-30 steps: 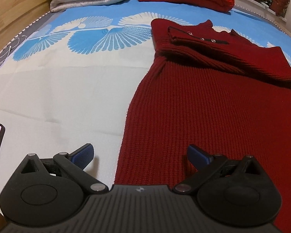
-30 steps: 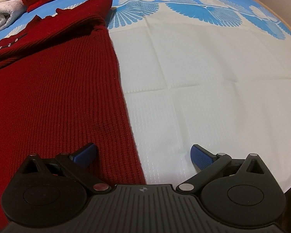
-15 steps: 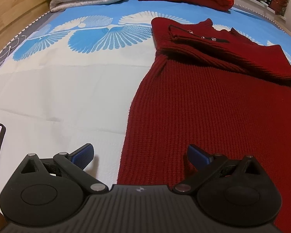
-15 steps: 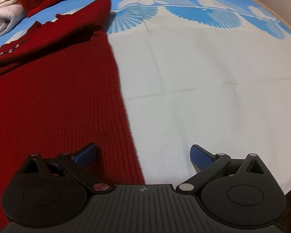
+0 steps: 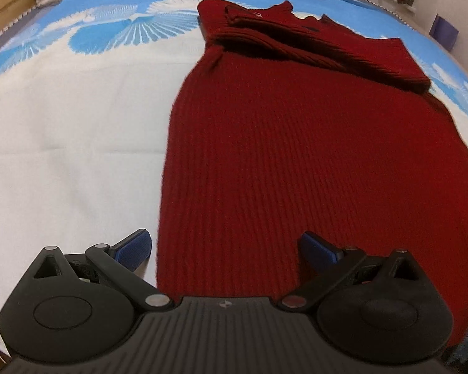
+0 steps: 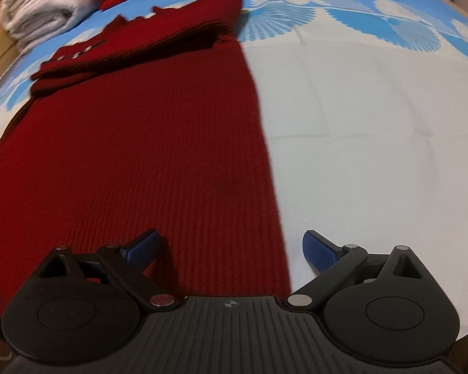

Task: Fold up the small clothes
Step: 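Lower both tools to the sweater hem and close them on it, then lift the hem with both tools, fold it up toward the collar, open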

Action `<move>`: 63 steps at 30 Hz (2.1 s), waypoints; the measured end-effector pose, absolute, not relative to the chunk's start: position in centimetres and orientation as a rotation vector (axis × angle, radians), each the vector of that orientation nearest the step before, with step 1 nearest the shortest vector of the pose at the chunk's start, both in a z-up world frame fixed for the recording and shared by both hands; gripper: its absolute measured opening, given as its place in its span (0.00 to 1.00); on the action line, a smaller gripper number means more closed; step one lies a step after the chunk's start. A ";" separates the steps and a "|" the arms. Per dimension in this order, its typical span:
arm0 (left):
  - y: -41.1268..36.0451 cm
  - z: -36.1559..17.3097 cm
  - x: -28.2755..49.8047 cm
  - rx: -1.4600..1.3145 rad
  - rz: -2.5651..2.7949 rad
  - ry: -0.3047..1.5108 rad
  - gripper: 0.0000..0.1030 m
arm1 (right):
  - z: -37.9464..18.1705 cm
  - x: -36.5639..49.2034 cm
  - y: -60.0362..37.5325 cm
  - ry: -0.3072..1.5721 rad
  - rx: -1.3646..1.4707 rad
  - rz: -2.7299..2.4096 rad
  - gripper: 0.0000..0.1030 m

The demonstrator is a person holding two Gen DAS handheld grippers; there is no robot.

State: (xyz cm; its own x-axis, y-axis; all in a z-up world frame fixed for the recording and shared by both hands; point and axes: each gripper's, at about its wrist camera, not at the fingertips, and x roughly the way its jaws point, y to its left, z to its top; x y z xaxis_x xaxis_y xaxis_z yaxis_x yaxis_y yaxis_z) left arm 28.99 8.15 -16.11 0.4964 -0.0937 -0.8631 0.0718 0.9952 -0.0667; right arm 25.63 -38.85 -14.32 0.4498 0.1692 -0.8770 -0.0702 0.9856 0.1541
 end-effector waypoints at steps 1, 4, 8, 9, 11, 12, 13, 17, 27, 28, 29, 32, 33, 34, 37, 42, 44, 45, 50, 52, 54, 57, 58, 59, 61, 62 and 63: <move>8.3 -15.9 28.5 -0.044 -0.111 1.048 0.90 | -14.2 25.4 -38.9 1.090 0.096 0.156 0.92; 8.6 -15.2 27.0 -0.083 -0.091 1.015 0.60 | -14.0 24.7 -40.2 1.074 0.177 0.142 0.90; 9.0 -14.5 25.5 -0.160 -0.114 1.005 0.20 | -13.7 23.5 -40.7 1.048 0.220 0.160 0.23; 8.9 -14.1 25.0 -0.157 -0.101 0.987 0.20 | -13.7 23.3 -41.1 1.060 0.294 0.198 0.19; 8.6 -13.0 23.9 -0.156 -0.091 0.948 0.19 | -13.4 22.5 -40.9 1.041 0.322 0.202 0.18; 8.5 -12.4 23.3 -0.171 -0.092 0.931 0.19 | -12.9 22.0 -40.6 1.013 0.303 0.205 0.18; 8.6 -11.6 22.6 -0.191 -0.097 0.917 0.19 | -12.3 21.5 -40.5 0.979 0.306 0.207 0.18; 8.9 -9.3 20.2 -0.254 -0.122 0.907 0.19 | -9.8 18.4 -41.4 0.862 0.459 0.190 0.17; 11.2 -5.3 11.4 -0.367 -0.199 0.927 0.18 | -6.1 9.3 -43.0 0.834 0.665 0.215 0.17; 11.5 -4.7 11.6 -0.384 -0.201 0.919 0.18 | -5.7 9.3 -43.4 0.829 0.690 0.219 0.17; 11.6 -4.0 12.2 -0.400 -0.203 0.911 0.18 | -5.3 9.5 -43.9 0.824 0.714 0.219 0.16; 12.0 -2.2 15.2 -0.435 -0.218 0.885 0.18 | -4.2 12.2 -44.6 0.807 0.765 0.216 0.16; 12.1 -1.7 16.4 -0.447 -0.217 0.882 0.18 | -3.7 13.6 -44.5 0.800 0.772 0.214 0.16; 12.2 -1.1 18.2 -0.459 -0.217 0.875 0.18 | -3.2 15.0 -44.3 0.793 0.774 0.218 0.16; 12.7 -0.2 24.7 -0.494 -0.182 0.863 0.18 | -2.3 21.7 -43.7 0.788 0.803 0.218 0.16; 14.6 -3.3 39.1 -0.576 -0.019 0.907 0.24 | -3.9 35.4 -42.5 0.832 0.867 0.049 0.15; 15.7 -6.2 44.2 -0.609 0.082 0.968 0.39 | -6.2 40.6 -42.5 0.845 0.884 -0.105 0.28; 16.4 -7.4 45.8 -0.631 0.147 0.988 0.44 | -7.2 42.1 -42.4 0.840 0.878 -0.182 0.49; 18.8 -9.1 47.0 -0.612 0.227 0.957 0.86 | -10.5 43.0 -41.4 0.834 0.846 -0.118 0.66; 19.1 -9.3 45.6 -0.593 0.217 0.963 0.87 | -10.5 42.0 -40.8 0.836 0.763 -0.107 0.67; 18.8 -9.9 43.7 -0.587 0.189 1.003 0.87 | -9.7 41.6 -40.1 0.845 0.643 -0.107 0.70; 18.7 -10.4 40.8 -0.625 0.133 1.042 0.87 | -9.3 40.0 -39.8 0.822 0.517 -0.138 0.77; 18.6 -10.3 40.0 -0.640 0.111 1.037 0.87 | -9.2 39.5 -39.9 0.836 0.506 -0.137 0.77; 18.5 -10.2 39.1 -0.652 0.091 1.026 0.87 | -9.4 39.0 -40.1 0.858 0.508 -0.124 0.77; 18.0 -9.8 37.5 -0.654 0.071 0.999 0.87 | -9.9 37.8 -40.3 0.892 0.520 -0.094 0.78; 17.8 -9.7 37.1 -0.658 0.067 0.987 0.87 | -10.1 37.3 -40.2 0.903 0.519 -0.089 0.79; 17.7 -9.7 36.6 -0.668 0.059 0.971 0.87 | -10.4 37.2 -40.2 0.910 0.512 -0.082 0.79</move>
State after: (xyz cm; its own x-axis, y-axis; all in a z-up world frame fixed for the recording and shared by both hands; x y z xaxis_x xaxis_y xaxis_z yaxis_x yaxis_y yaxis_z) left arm 36.60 17.66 -9.67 0.5789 -0.2423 -0.7786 -0.3345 0.8002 -0.4977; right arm 37.15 -40.17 -10.37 0.6192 0.1446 -0.7718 0.2806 0.8773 0.3894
